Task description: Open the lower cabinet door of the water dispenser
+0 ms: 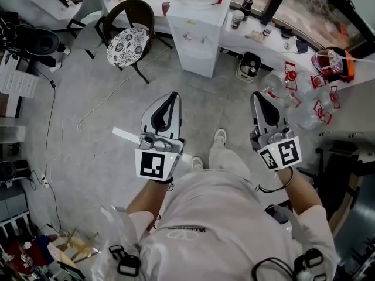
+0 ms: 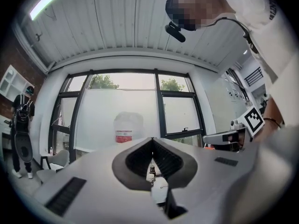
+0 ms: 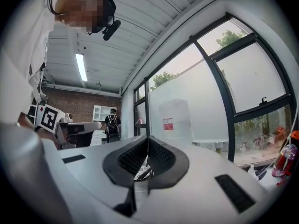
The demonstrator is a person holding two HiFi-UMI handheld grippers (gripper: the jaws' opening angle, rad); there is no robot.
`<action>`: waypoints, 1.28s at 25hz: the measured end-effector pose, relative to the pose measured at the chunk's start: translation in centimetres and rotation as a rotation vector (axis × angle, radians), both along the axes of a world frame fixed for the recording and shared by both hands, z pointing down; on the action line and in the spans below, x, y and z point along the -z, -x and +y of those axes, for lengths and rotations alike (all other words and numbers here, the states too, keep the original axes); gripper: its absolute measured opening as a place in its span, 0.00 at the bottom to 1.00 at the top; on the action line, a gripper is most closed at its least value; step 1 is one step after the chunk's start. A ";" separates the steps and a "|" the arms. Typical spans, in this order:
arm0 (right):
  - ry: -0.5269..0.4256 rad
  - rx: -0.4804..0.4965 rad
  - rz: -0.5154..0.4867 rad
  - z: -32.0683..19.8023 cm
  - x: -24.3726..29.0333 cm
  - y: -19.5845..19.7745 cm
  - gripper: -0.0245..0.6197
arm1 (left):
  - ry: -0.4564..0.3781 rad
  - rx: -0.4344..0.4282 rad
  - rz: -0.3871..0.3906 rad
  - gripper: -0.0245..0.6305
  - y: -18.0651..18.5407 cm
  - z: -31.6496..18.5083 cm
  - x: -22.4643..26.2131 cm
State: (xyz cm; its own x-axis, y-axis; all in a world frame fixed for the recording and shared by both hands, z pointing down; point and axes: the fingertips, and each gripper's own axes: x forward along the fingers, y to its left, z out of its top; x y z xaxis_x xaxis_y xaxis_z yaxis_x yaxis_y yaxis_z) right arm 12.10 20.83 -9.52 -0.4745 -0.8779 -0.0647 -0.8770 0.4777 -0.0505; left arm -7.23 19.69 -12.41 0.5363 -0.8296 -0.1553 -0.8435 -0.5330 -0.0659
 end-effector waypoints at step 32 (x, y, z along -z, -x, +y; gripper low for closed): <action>0.071 0.026 -0.056 -28.8 -42.4 -4.8 0.06 | 0.078 -0.024 -0.038 0.04 -9.4 -27.9 -43.2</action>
